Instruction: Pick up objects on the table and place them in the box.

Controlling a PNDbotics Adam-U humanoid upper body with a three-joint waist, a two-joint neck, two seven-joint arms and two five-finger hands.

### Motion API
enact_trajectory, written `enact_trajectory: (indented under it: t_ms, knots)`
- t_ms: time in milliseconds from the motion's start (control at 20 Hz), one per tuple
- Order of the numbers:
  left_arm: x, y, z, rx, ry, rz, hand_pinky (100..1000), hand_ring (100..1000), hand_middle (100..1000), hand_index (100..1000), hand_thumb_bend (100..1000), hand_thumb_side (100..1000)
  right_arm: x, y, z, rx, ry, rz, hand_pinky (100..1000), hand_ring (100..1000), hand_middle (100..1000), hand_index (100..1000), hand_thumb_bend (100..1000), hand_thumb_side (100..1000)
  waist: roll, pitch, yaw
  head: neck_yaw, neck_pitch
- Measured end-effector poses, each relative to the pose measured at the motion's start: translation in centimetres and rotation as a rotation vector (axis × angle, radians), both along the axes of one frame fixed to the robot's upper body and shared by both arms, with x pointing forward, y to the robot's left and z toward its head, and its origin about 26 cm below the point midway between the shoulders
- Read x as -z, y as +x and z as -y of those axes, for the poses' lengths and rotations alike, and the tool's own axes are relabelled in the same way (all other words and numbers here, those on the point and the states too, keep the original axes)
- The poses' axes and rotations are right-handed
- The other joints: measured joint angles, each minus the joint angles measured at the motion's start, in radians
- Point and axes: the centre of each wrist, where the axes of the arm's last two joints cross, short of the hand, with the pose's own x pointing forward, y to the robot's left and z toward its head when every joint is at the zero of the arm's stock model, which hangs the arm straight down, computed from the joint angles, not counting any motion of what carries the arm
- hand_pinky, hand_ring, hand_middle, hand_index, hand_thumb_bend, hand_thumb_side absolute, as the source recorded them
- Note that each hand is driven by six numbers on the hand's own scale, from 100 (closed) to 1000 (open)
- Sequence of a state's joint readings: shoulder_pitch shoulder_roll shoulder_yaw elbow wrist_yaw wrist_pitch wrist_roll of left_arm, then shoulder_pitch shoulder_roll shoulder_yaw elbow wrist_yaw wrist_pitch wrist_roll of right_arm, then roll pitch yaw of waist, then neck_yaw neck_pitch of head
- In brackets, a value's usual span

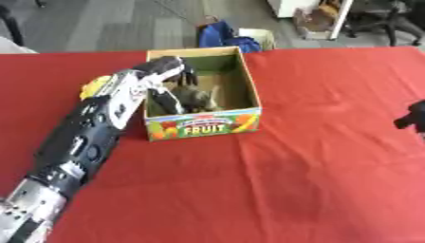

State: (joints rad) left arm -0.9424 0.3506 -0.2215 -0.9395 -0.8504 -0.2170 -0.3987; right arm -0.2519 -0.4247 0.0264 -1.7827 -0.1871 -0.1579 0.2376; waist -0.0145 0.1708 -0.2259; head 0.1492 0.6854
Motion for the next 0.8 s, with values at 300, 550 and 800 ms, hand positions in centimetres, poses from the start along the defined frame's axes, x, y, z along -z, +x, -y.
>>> enact_trajectory:
  t_ms: [300, 550, 800]
  knots:
    - [-2.1, -0.5, -0.4, 0.013, -0.019, 0.037, 698, 647, 661, 738, 772, 238, 0.0, 0.0, 0.0, 0.000, 0.000, 0.000, 653, 549, 489, 642, 100, 292, 0.001, 0.000, 0.009, -0.004, 0.000]
    - [-6.2, -1.6, -2.6, -0.005, -0.084, 0.132, 700, 651, 665, 750, 795, 218, 0.2, -0.1, 0.1, 0.004, 0.000, -0.005, 653, 549, 489, 642, 100, 295, 0.009, -0.001, 0.020, -0.016, 0.000]
    - [-8.3, -2.8, -6.6, -0.118, -0.082, 0.195, 697, 653, 672, 756, 801, 166, 0.4, -0.1, 0.2, 0.009, -0.001, -0.012, 653, 549, 489, 642, 100, 298, 0.014, -0.004, 0.030, -0.028, 0.000]
